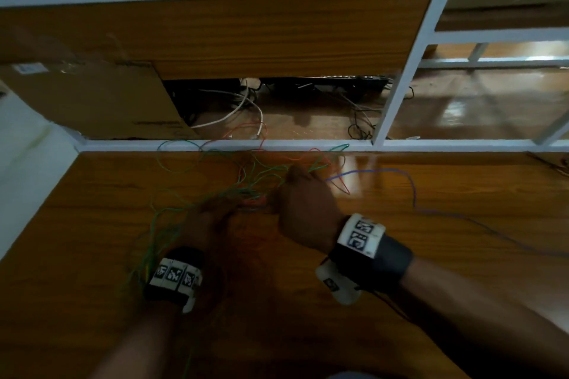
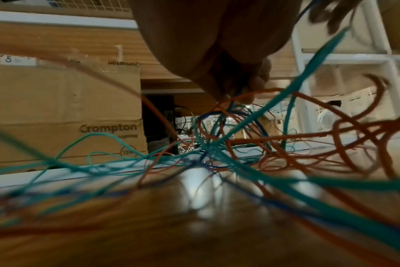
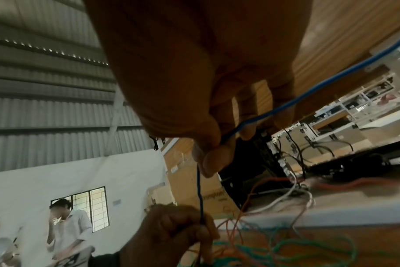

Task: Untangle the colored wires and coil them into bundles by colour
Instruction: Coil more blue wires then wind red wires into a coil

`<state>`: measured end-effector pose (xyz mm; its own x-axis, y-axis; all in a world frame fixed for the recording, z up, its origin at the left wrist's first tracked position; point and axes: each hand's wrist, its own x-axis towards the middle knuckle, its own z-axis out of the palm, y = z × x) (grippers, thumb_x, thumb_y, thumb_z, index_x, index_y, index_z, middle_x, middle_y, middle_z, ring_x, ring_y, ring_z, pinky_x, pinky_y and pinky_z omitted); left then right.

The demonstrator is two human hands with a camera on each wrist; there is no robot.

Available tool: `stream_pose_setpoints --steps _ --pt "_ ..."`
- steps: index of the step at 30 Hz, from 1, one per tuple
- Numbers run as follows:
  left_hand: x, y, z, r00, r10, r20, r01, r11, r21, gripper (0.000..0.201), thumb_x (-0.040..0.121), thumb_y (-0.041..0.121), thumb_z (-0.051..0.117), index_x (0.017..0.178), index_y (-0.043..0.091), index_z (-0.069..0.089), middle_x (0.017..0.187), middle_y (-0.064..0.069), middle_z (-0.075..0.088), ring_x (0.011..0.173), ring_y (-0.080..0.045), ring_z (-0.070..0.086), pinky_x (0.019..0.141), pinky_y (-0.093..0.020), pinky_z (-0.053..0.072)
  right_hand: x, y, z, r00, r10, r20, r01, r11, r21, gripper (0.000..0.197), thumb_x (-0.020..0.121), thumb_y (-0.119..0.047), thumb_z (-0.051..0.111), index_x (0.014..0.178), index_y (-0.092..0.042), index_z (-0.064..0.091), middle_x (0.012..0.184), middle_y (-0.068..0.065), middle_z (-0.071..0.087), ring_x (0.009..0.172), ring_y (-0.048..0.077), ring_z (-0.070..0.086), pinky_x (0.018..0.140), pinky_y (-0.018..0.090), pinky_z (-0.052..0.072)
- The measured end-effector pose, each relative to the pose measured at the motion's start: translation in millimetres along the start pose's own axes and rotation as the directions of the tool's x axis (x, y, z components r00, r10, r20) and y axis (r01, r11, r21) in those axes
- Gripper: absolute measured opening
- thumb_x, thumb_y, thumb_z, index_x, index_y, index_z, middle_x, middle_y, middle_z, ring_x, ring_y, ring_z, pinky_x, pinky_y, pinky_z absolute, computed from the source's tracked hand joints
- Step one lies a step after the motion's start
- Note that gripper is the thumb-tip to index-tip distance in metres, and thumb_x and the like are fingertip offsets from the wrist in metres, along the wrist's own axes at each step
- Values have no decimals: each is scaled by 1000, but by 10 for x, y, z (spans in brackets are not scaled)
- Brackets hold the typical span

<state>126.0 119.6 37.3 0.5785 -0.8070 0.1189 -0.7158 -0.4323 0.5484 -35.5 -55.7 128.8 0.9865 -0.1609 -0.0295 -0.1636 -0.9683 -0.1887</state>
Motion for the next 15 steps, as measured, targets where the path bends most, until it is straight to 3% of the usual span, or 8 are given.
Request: stream_pose_setpoints --steps 2,4,5,9,11,12,14,15 --pt "-22 -73 -71 998 51 -47 -54 997 -56 34 81 40 58 114 48 67 119 25 65 107 -23 65 95 -41 52 -116 99 -137 998 63 -19 -64 998 -18 31 76 -34 51 91 -23 75 79 8 59 100 33 54 81 41 41" --pt "3 -129 -105 1000 23 -10 -23 999 24 48 82 48 50 118 23 71 122 -2 69 110 -27 64 98 -46 51 -292 171 -297 994 89 -62 -87 996 37 22 83 -33 60 96 -28 77 85 7 60 102 30 53 83 41 41" --pt "38 -133 -106 999 -11 31 9 999 51 53 83 49 48 119 17 71 124 -9 68 113 -26 62 101 -45 48 -383 221 -353 992 101 -77 -96 993 64 19 85 -32 62 97 -29 77 87 7 61 101 30 52 82 41 41" --pt "83 -321 -63 997 -61 53 57 996 75 54 90 48 48 116 7 71 122 -20 66 113 -32 62 98 -40 49 -732 476 -525 988 151 14 -152 977 149 38 88 -44 42 100 -33 76 96 4 64 102 27 51 86 45 46" --pt "72 -414 -55 985 -149 83 143 987 77 41 94 35 58 115 2 70 123 -23 64 116 -34 60 99 -38 47 -945 683 -528 988 146 -54 -134 975 179 28 87 -34 50 95 -32 77 85 -3 62 97 23 52 77 43 48" --pt "63 -410 -63 985 -153 79 145 984 103 34 92 27 63 114 2 71 123 -23 64 116 -38 60 100 -42 46 -1033 785 -523 988 152 -43 -140 968 210 23 89 -28 54 92 -32 77 80 -10 61 93 19 54 72 40 48" --pt "63 -421 2 990 -114 82 103 986 130 31 87 25 64 110 5 74 121 -21 66 115 -40 61 102 -53 45 -1143 930 -482 974 170 151 -206 942 265 20 94 -19 61 91 -32 76 80 -18 66 85 8 62 69 31 52" --pt "67 -409 45 989 -95 114 79 987 138 34 87 29 60 107 7 75 119 -20 68 115 -37 61 105 -50 44 -1161 980 -424 935 168 314 -251 936 246 18 96 -19 62 96 -30 77 88 -16 72 84 5 65 69 25 53"
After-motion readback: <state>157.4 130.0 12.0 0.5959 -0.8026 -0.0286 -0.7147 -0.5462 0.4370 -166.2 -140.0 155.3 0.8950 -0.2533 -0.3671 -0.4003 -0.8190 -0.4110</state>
